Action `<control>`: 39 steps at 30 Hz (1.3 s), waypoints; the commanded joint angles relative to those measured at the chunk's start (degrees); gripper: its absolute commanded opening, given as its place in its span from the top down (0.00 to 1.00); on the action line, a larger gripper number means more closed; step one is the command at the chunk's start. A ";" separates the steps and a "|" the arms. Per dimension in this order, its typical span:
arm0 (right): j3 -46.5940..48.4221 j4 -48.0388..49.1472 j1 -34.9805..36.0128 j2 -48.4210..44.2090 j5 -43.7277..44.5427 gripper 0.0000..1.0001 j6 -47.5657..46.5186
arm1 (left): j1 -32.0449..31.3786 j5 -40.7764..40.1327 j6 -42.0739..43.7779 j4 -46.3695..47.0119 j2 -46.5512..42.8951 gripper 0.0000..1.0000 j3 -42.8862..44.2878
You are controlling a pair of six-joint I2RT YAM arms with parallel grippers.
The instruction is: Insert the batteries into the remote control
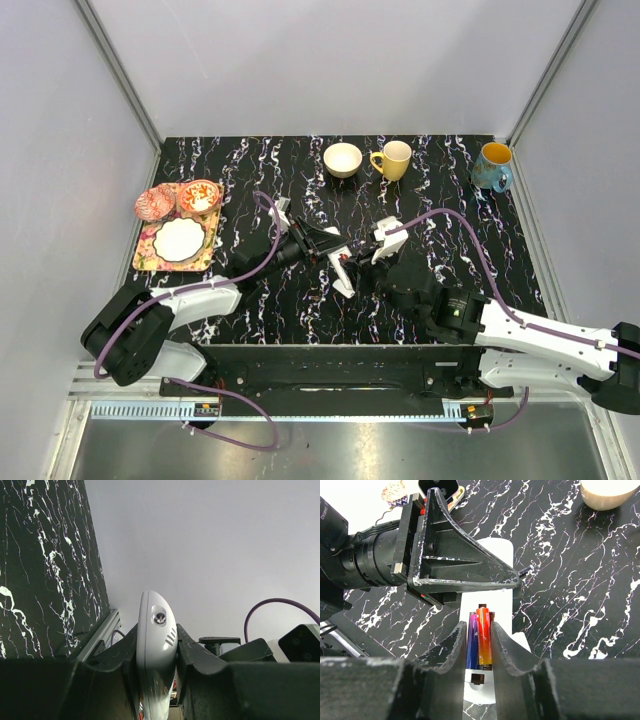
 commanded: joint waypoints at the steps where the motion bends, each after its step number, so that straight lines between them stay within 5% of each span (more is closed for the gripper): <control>1: 1.89 -3.31 0.37 0.56 -0.11 0.69 0.88 | -0.02 -0.76 -1.80 8.12 -0.43 1.00 1.62; 19: 8.92 -4.89 0.28 0.39 4.72 0.49 2.55 | -0.37 0.56 0.92 9.00 0.27 1.00 0.74; 27: 11.74 -6.91 0.28 -4.17 9.56 0.32 7.01 | -0.37 0.12 2.77 9.53 0.88 1.00 -0.49; 29: 10.52 -7.00 -0.07 -5.58 6.76 0.25 10.27 | -0.37 -0.23 3.38 9.96 0.97 1.00 -0.58; 31: 10.33 -8.48 -0.77 -6.73 3.51 0.08 15.36 | -0.29 -0.93 4.09 10.49 1.06 1.00 -1.01; 39: 18.50 -25.62 -13.85 -2.69 -20.30 0.00 28.56 | -0.11 -2.34 5.50 13.21 0.45 1.00 -2.16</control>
